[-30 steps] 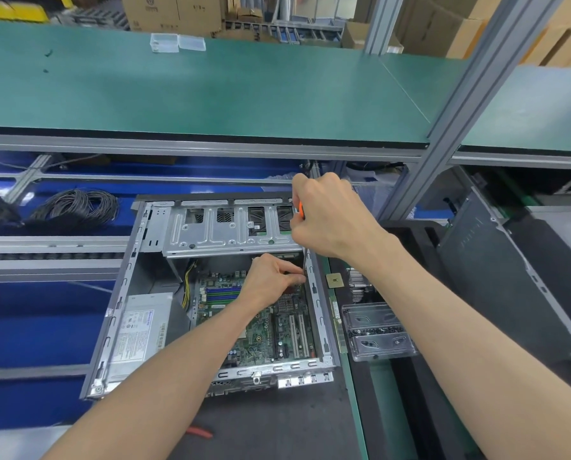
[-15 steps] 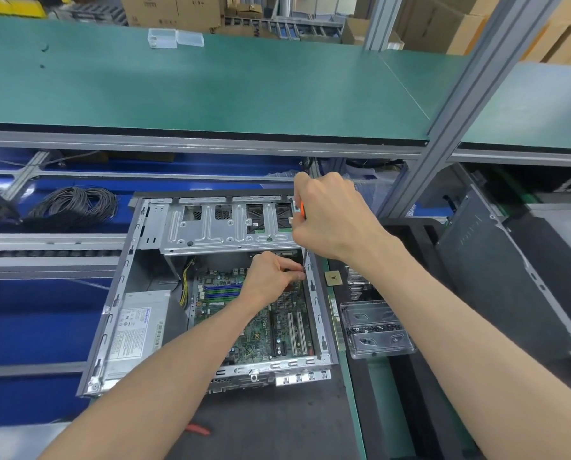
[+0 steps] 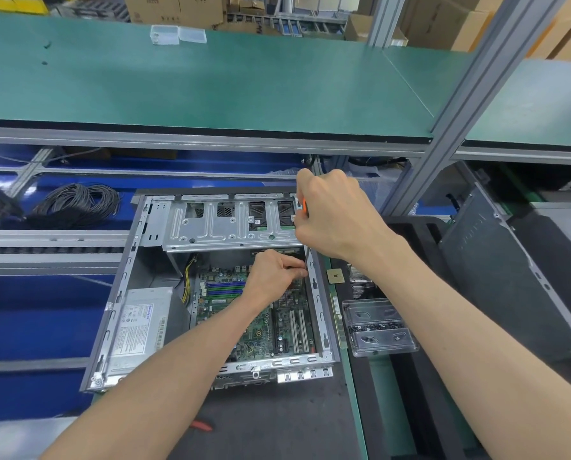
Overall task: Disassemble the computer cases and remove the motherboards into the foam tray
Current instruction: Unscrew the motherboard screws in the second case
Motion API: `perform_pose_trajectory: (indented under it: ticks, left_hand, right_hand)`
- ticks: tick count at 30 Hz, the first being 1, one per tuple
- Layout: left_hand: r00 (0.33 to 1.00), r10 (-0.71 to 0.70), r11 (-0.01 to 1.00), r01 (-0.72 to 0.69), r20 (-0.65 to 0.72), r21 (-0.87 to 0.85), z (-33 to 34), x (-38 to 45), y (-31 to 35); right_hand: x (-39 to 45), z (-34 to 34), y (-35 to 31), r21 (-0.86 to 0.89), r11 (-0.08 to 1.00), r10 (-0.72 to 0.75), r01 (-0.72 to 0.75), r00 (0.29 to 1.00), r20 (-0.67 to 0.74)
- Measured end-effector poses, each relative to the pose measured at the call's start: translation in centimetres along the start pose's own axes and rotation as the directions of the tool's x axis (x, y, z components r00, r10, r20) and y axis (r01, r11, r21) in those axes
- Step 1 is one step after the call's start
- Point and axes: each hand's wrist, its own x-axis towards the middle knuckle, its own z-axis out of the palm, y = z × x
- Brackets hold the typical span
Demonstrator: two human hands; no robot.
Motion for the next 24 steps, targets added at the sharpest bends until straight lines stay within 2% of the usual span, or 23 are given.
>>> perform_pose_trajectory:
  ticks: [16, 24]
  left_hand:
    - [0.999, -0.023, 1.000, 0.023, 0.030, 0.000, -0.32, -0.01, 0.17]
    - [0.999, -0.027, 1.000, 0.027, 0.021, 0.000, -0.17, 0.00, 0.01]
  right_hand:
    - [0.00, 0.22, 0.05, 0.000, 1.000, 0.024, -0.024, 1.000, -0.007]
    - [0.24, 0.83, -0.11, -0.037, 0.999, -0.009, 0.009, 1.000, -0.014]
